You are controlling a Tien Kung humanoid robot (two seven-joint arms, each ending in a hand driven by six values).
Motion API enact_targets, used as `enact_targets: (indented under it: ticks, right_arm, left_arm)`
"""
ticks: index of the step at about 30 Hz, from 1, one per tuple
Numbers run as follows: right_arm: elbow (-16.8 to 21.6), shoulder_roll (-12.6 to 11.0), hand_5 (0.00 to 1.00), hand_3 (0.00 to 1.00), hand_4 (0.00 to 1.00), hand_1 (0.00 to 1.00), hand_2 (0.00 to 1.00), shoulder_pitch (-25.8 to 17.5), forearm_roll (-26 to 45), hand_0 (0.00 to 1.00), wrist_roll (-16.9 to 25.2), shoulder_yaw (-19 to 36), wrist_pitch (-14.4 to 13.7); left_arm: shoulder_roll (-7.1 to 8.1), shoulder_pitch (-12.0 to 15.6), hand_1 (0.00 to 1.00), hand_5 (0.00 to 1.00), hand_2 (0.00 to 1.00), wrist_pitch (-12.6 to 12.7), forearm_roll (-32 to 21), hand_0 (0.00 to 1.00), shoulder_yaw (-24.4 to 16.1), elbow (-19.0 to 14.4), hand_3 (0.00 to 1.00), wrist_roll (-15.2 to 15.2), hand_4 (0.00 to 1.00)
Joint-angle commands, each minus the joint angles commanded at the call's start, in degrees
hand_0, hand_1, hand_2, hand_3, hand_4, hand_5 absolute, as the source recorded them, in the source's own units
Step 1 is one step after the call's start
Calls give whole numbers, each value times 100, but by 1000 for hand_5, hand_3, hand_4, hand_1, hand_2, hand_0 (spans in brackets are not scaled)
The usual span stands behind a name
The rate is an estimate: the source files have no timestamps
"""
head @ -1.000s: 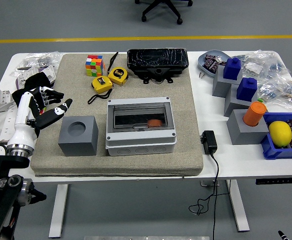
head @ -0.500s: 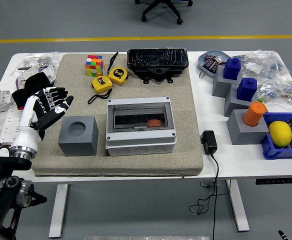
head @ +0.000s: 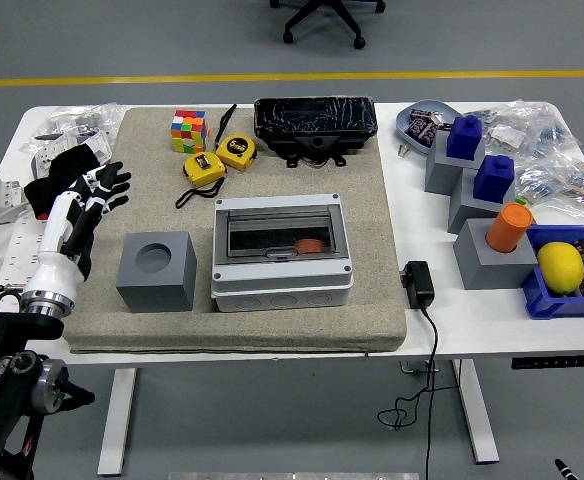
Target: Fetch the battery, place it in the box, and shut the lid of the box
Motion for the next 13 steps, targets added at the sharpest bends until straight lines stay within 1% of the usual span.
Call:
enact_targets:
  ticks: [5,6,13]
  right_arm:
    - [0,3,998,860,998,857,814,4,11,886,1,2,-4]
    - [0,4,998,860,998,858,814,4,13,886,1,3,-4]
    - [0,9,998,860,998,858,814,8,37,886,2,-26,-1]
  left_arm:
    - [-3,-10,793,760,753,-3,-40,742,-5,-7,749,-64,998]
    - [-2,-11,729,772,676,-13,-51,714,-5,-9,690,-77,998]
    - [-2,-14,729,772,676,-3,-83,714,1,-9,690,-100,998]
